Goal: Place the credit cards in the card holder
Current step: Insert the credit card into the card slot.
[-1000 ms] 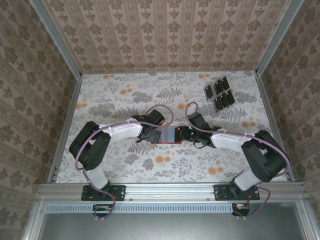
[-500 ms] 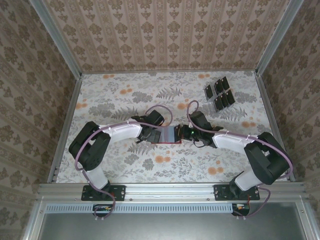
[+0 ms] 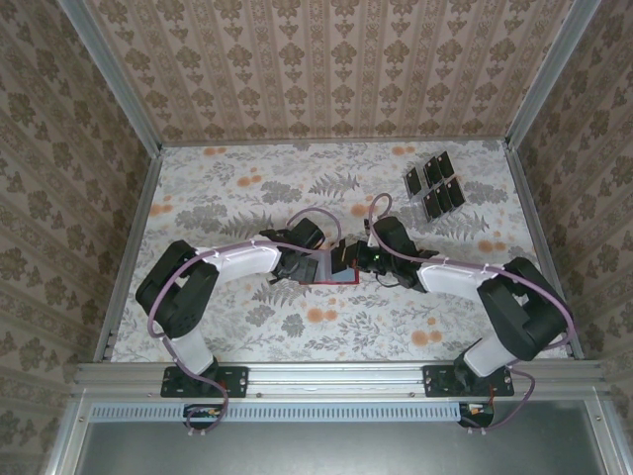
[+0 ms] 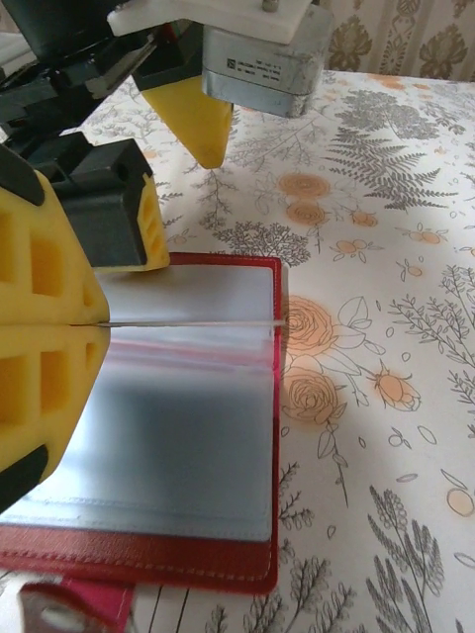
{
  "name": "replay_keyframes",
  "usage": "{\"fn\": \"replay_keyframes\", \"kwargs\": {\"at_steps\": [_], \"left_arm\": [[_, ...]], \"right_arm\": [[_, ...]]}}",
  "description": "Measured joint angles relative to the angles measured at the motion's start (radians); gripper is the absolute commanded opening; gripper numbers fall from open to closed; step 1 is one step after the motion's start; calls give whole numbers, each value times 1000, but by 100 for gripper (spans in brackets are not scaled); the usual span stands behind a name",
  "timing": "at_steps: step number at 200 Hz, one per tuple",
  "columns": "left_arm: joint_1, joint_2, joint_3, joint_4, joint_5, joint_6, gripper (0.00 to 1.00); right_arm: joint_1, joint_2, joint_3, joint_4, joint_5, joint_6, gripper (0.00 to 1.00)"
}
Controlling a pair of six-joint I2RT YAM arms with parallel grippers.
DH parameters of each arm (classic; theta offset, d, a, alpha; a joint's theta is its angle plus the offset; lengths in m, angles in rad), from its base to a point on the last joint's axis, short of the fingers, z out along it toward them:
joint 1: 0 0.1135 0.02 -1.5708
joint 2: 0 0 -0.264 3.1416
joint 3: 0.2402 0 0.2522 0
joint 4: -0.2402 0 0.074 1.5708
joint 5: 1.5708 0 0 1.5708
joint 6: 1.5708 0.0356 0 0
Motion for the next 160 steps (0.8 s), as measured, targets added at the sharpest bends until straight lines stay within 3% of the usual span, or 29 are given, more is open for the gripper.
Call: {"fn": "replay_keyframes", "kwargs": {"at_steps": [160], "left_arm": [[0,0,-1,0,0,-4,100]], "right_arm": [[5,171,-66,289,-16,48,0]]}}
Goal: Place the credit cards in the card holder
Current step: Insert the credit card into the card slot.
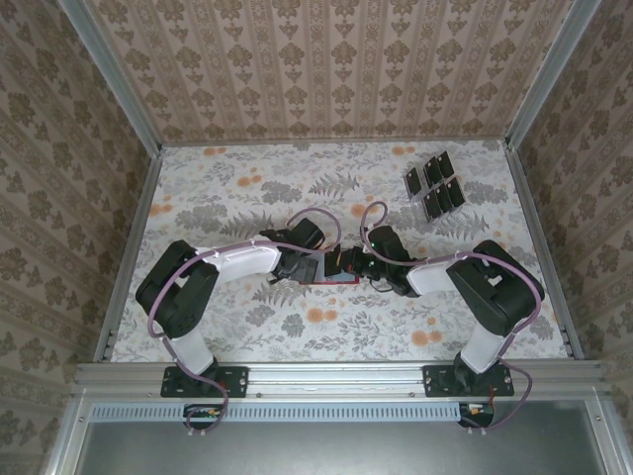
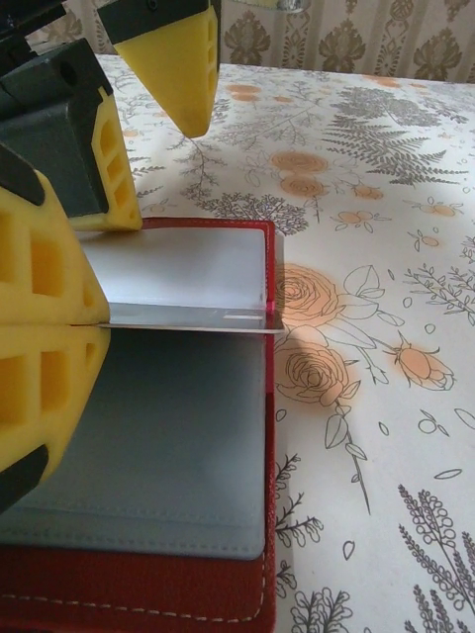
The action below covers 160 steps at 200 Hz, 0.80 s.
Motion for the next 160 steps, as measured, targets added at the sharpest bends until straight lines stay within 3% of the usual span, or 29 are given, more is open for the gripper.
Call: {"fn": "replay_keyframes", "kwargs": {"at_steps": [160], "left_arm": [[0,0,0,0,0,0,100]], "right_arm": [[-11,16,-55,94,-24,23,0]]}}
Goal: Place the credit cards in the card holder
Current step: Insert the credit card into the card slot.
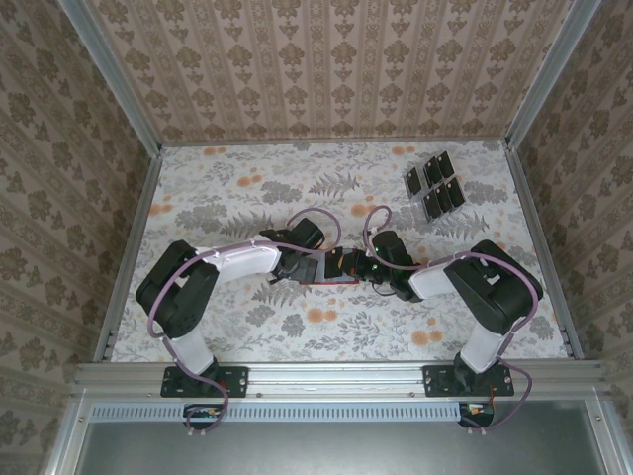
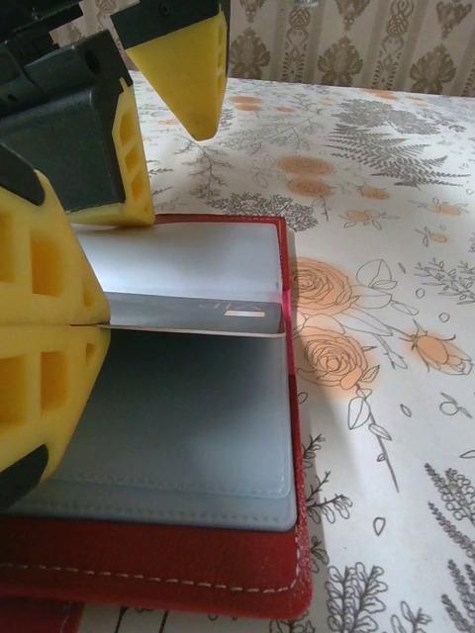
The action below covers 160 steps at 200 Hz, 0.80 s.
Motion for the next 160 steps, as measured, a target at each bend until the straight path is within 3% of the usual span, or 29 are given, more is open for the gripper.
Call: {"fn": "replay_keyframes", "kwargs": {"at_steps": [160], "left_arm": [[0,0,0,0,0,0,100]], "right_arm": [[0,60,0,84,-47,49,0]]}}
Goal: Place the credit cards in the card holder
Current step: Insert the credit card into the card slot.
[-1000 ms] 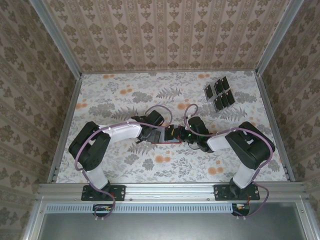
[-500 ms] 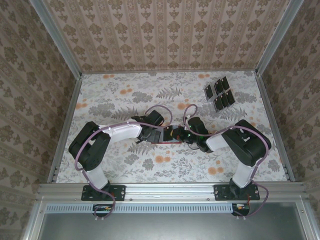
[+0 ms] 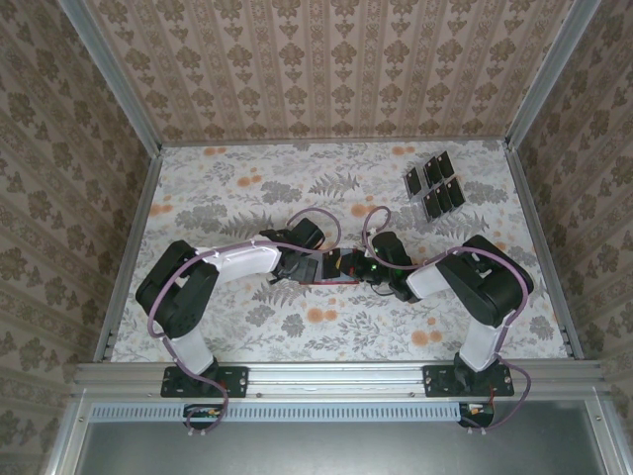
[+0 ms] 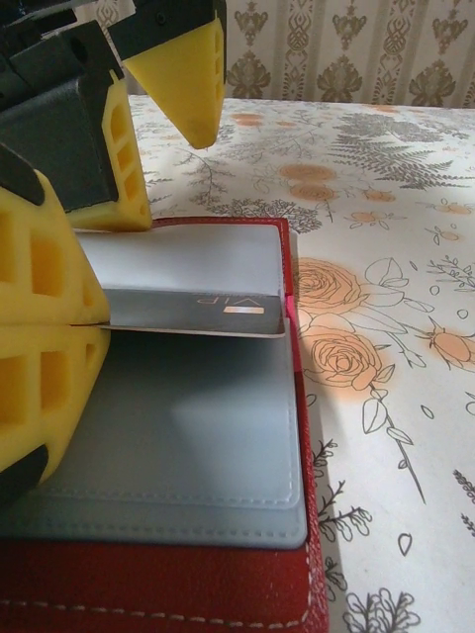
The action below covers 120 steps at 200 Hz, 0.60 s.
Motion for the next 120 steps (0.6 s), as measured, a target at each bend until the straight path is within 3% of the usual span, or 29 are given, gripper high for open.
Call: {"fn": "replay_keyframes", "kwargs": {"at_steps": [120], "left_arm": [[0,0,0,0,0,0,100]], "right_arm": [[0,0,-18,16,-5,15,0]]}}
